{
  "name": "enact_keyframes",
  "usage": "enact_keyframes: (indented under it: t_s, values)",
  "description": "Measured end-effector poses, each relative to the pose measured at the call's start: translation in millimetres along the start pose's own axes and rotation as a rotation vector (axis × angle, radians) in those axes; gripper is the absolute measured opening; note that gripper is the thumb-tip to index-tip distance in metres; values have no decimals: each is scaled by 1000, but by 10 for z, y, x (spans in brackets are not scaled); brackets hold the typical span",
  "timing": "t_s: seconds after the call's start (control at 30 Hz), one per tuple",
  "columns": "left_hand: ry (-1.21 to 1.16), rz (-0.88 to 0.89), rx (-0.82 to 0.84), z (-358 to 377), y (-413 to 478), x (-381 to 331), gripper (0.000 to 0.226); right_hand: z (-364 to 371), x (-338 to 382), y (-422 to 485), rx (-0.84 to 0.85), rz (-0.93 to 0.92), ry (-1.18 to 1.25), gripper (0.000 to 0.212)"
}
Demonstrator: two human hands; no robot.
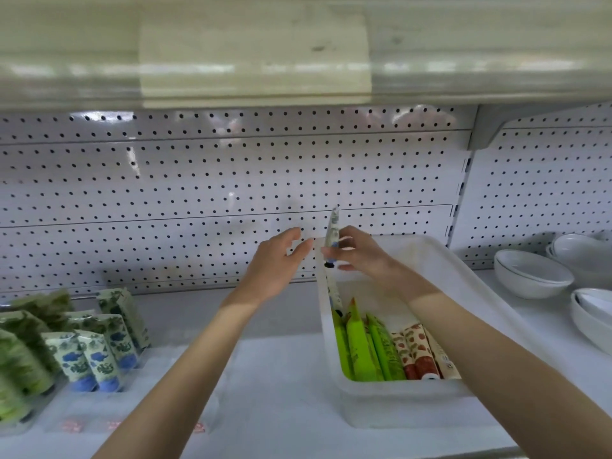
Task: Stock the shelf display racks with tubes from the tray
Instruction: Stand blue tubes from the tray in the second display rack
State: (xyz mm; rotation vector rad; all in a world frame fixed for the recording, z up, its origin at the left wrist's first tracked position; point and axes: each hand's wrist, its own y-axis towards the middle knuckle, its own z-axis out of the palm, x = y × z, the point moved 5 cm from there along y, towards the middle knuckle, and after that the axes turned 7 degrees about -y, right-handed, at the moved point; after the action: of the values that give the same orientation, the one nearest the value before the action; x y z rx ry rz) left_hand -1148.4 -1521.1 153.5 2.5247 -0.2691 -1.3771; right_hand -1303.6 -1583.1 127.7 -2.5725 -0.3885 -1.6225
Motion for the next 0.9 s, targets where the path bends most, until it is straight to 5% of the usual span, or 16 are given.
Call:
enact_keyframes:
  t_s: [0.27,0.63,0.73,0.9]
  values:
    - [-273,188,-203,-66,-17,-163,17,204,338,-152,-237,-371,-114,19]
    - [-412,219,-369,-197,-20,-134,13,198,341,-135,-276,-521,-226,21]
    - [-456,232,-398,-241,-9,-123,14,101,107,23,-304,-301,-316,29]
    - [-488,222,-382,-184,-20,-71,12,181,-544,166,2,300,-266,58]
